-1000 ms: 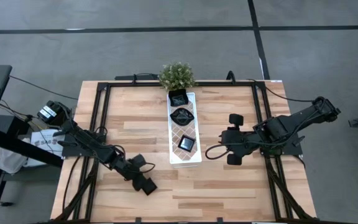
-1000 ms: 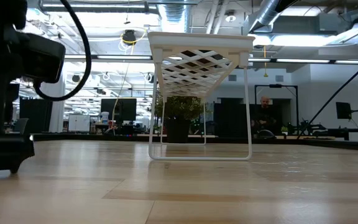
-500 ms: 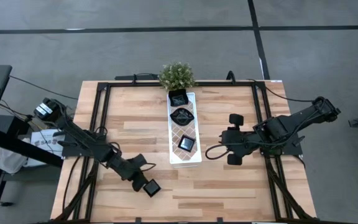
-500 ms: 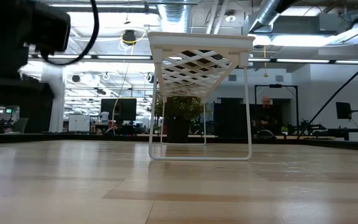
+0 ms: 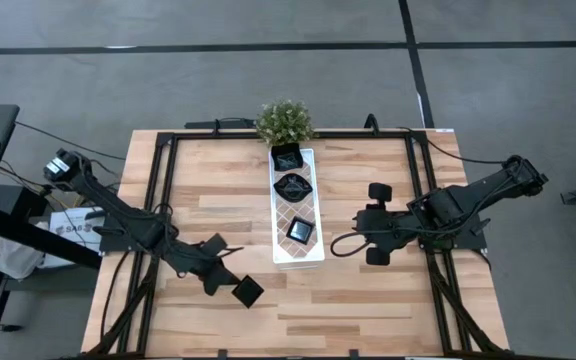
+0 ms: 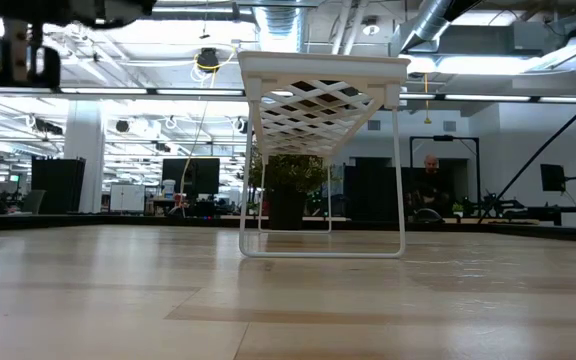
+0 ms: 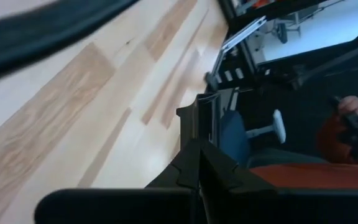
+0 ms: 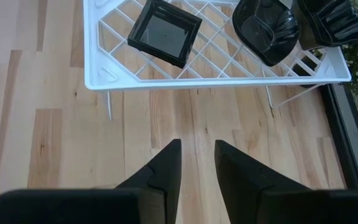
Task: Pick & Place Mini shaped plates
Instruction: Stack the square plate on the other square plate on the shelf
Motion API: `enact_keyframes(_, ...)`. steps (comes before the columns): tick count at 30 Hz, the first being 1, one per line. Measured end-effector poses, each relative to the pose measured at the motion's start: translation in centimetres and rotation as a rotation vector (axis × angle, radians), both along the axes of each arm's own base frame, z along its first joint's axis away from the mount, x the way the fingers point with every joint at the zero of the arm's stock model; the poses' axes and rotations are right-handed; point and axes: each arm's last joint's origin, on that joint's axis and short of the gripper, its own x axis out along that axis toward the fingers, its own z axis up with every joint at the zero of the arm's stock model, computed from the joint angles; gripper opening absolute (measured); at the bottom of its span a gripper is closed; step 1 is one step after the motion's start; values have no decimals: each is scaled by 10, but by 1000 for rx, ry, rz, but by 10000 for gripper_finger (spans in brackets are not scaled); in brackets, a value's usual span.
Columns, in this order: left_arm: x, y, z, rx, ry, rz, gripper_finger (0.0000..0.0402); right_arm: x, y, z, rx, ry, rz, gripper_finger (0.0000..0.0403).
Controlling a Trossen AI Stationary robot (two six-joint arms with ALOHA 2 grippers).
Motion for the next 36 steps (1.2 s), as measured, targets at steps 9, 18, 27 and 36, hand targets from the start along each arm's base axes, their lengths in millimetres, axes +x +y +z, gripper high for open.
enact_keyframes(9,38,6,32,61,-109,24,2,0,0,0,-19,7,21,91)
enact_keyframes(18,72,41,37,87,-63,177,2,0,-1,0,-48,16,53,91)
enact_keyframes(27,107,69,54,161,-125,183,2,0,-1,0,-80,33,87,91)
enact_keyframes(36,128,89,36,168,-65,219,2,-1,-6,-2,-96,59,76,91)
